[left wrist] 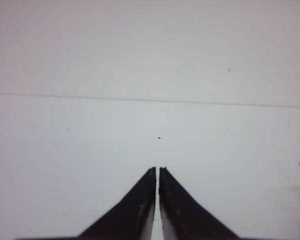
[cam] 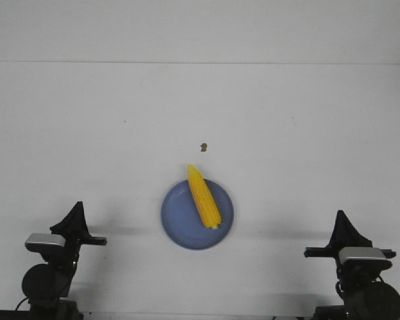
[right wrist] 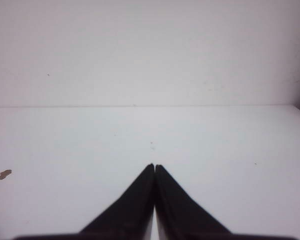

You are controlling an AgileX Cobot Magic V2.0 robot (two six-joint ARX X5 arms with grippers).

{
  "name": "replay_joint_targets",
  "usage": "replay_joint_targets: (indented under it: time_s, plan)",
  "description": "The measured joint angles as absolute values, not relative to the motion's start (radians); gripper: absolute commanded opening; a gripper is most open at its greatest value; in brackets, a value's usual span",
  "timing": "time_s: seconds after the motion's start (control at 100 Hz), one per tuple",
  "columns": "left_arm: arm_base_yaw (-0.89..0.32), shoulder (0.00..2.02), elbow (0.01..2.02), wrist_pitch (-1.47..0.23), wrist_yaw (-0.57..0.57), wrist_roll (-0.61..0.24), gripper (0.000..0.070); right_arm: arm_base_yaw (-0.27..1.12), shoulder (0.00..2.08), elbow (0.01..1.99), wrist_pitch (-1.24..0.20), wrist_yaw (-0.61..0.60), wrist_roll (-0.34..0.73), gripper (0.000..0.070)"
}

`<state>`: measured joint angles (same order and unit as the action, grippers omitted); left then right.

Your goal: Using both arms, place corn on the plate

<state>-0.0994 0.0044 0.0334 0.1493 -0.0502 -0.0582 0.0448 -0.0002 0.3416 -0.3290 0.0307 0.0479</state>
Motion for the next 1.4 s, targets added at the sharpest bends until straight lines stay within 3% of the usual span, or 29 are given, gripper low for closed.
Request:
replay_joint_targets:
  time_s: [0.61,1.4]
  plan:
    - [-0.099,0.004,0.033,0.149,-0.05,-0.058,0.0016,0.039,0.003,0.023,0.111,0.031,0.048,0.0]
    - [-0.099,0.004,0.033,0.149,-0.05,-0.058,0.0016,0.039,0.003,0.015,0.11,0.031,0.048,0.0]
